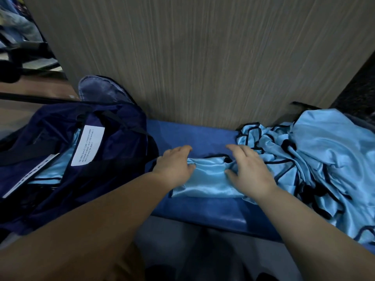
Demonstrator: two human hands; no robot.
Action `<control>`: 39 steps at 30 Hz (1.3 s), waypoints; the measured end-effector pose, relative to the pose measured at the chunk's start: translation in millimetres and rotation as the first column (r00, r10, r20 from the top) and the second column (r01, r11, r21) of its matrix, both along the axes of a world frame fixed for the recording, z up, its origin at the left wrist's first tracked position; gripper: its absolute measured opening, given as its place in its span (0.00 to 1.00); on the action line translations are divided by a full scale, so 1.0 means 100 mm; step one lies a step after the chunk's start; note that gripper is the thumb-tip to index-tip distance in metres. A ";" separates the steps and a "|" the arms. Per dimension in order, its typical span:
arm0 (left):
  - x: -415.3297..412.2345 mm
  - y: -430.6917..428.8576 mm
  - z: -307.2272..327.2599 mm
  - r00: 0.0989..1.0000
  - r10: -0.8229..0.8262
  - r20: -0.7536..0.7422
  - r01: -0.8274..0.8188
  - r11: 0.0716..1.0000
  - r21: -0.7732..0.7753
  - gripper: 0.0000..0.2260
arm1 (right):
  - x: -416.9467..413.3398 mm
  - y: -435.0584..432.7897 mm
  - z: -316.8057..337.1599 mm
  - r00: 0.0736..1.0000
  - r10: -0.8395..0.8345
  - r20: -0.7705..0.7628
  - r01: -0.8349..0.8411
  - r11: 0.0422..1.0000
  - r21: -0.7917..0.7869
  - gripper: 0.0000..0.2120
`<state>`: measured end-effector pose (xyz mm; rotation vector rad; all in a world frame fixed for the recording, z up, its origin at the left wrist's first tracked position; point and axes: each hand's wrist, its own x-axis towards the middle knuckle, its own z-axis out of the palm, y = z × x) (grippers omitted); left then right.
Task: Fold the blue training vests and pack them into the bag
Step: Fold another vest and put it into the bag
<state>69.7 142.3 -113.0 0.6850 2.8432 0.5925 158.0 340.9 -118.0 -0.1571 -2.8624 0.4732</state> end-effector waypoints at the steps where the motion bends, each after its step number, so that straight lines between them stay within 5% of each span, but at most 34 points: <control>1: -0.02 0.00 -0.01 0.999 -0.006 0.052 0.007 1.000 -0.011 0.25 | -0.02 -0.01 0.01 0.998 0.063 -0.004 -0.063 0.998 0.026 0.30; 5: -0.09 -0.01 0.01 0.994 -0.069 0.088 0.080 0.989 -0.128 0.24 | -0.10 -0.15 0.04 0.973 0.190 0.129 -0.202 0.976 0.081 0.38; 9: -0.09 -0.03 0.01 0.986 -0.154 0.067 0.161 0.979 -0.125 0.18 | -0.18 -0.25 0.04 0.946 0.226 0.233 -0.257 0.960 0.113 0.35; 15: -0.04 -0.10 -0.04 0.967 -0.254 -0.019 0.254 0.967 0.022 0.12 | -0.29 -0.35 0.07 0.935 0.178 0.307 -0.235 0.958 0.161 0.31; 21: -0.04 -0.27 0.00 0.961 -0.268 -0.067 0.276 0.944 0.182 0.14 | -0.40 -0.47 0.22 0.911 0.149 0.384 -0.253 0.938 0.236 0.12; 28: -0.01 -0.71 0.16 0.965 -0.166 -0.203 0.215 0.943 0.255 0.14 | -0.46 -0.55 0.29 0.888 0.076 0.453 -0.187 0.961 0.205 0.21; 32: -0.09 -1.21 0.28 0.948 0.020 -0.318 0.061 0.968 0.243 0.12 | -0.49 -0.59 0.36 0.920 -0.024 0.390 -0.054 0.981 0.187 0.18; 39: -0.38 -2.26 0.54 0.799 0.452 -0.397 -0.460 0.884 0.079 0.14 | -0.66 -0.82 0.44 0.979 -0.059 0.195 0.118 0.944 -0.308 0.20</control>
